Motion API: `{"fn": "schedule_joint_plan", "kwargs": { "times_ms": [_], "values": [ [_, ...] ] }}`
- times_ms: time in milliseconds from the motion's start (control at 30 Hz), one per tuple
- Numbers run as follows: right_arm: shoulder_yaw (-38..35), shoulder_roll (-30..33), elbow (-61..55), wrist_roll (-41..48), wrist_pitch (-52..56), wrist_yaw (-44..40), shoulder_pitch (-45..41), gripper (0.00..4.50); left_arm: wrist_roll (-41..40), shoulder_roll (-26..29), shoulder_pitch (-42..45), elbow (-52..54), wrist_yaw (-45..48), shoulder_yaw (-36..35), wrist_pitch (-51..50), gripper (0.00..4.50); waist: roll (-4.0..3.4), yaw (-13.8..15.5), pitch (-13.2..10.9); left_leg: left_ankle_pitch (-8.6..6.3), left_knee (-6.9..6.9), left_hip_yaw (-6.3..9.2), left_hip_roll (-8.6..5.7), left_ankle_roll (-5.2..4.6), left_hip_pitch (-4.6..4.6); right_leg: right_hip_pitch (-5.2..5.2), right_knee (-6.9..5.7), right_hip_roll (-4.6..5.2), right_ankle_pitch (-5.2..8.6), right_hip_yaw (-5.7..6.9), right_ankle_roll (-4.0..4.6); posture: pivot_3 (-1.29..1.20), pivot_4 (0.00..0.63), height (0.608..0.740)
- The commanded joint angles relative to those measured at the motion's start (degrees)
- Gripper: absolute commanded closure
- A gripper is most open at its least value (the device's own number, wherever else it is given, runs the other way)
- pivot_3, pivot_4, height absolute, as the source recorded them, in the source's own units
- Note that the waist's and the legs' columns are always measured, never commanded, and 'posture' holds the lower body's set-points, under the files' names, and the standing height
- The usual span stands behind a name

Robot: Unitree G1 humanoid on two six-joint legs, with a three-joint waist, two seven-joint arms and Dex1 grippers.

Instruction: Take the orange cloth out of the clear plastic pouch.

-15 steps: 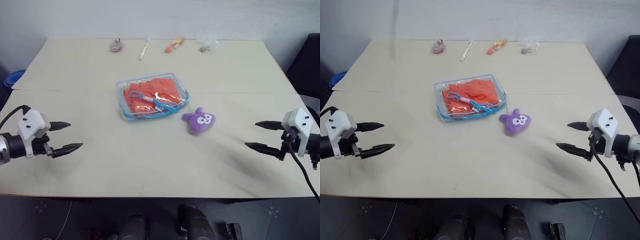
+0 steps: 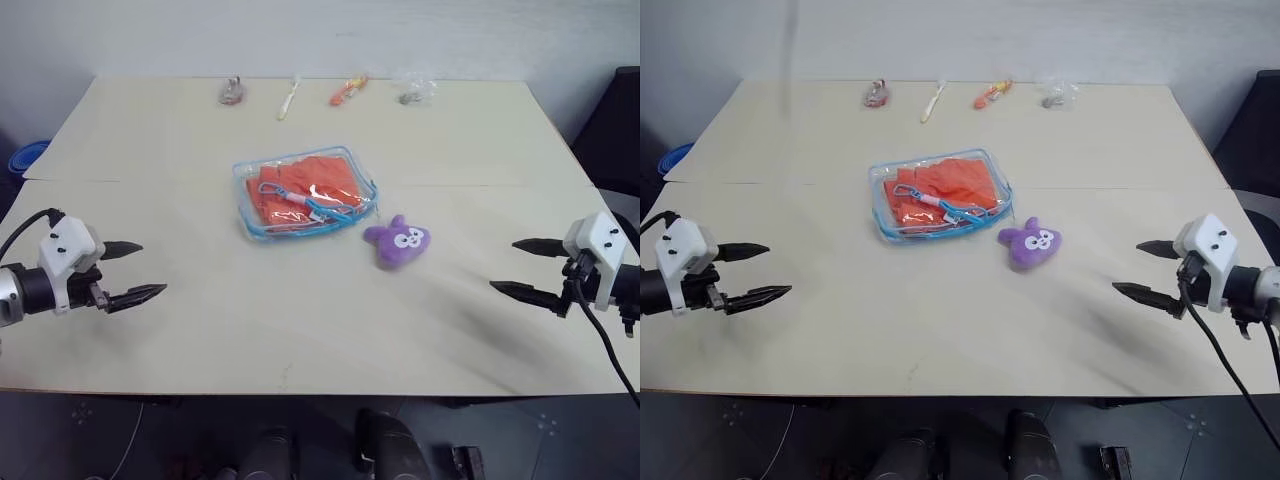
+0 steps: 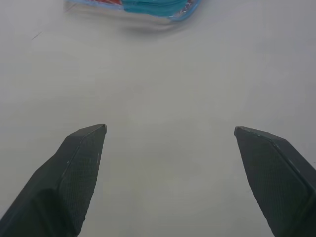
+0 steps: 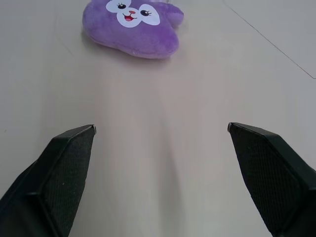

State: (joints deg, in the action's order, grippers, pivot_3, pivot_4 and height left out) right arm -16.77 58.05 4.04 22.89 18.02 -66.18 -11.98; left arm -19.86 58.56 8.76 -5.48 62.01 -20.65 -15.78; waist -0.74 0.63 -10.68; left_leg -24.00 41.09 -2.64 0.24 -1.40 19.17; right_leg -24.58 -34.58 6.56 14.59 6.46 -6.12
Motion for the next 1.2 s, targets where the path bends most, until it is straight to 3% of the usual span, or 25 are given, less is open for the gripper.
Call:
{"fn": "schedule_joint_plan", "kwargs": {
  "times_ms": [33,567,767,967,1200],
  "values": [
    [-2.15,1.63,-1.40,1.68,2.00,-0.46,-0.75,0.03,-0.72,-0.44,1.19,0.37,-0.45,-0.39,0.22,0.15,0.00,0.04,0.00,0.00,0.00,0.00,0.00,0.00,0.00,0.00,0.00,0.00,0.00,0.00,0.00,0.00,0.150,0.740],
    [-1.42,0.74,-1.61,0.70,1.73,-0.56,-1.27,0.03,-2.45,-1.51,1.60,1.49,0.76,-0.79,0.34,0.15,0.00,0.05,0.00,0.00,0.03,-0.10,-0.01,0.00,0.00,0.00,-0.03,0.01,0.00,0.00,0.00,0.00,0.150,0.740],
    [0.59,-1.03,-5.36,2.07,4.26,1.80,-3.42,0.03,-7.88,-1.43,4.53,6.94,-0.69,-0.60,-9.83,0.15,0.00,0.05,0.00,0.00,0.05,-0.10,0.00,0.00,0.00,0.00,-0.05,0.01,0.00,-0.01,0.00,0.00,0.150,0.740],
    [10.10,-11.70,-12.12,2.59,14.45,12.40,-18.07,0.03,-14.91,-2.50,11.04,13.68,-3.24,0.50,-19.67,0.15,0.00,-0.91,0.00,0.02,0.13,0.05,0.02,0.04,-0.02,0.00,-0.16,0.00,-0.01,-0.06,-0.01,0.00,0.150,0.740],
    [24.75,-29.35,-2.13,-5.45,12.51,18.80,-34.48,0.03,-13.78,-3.99,16.21,13.92,-4.04,5.01,-19.98,0.15,-0.01,-1.84,-0.01,0.06,-0.02,0.02,-0.24,0.13,0.10,-0.31,-0.29,-0.05,0.04,-0.01,0.07,0.00,0.150,0.740]
  ]
}}
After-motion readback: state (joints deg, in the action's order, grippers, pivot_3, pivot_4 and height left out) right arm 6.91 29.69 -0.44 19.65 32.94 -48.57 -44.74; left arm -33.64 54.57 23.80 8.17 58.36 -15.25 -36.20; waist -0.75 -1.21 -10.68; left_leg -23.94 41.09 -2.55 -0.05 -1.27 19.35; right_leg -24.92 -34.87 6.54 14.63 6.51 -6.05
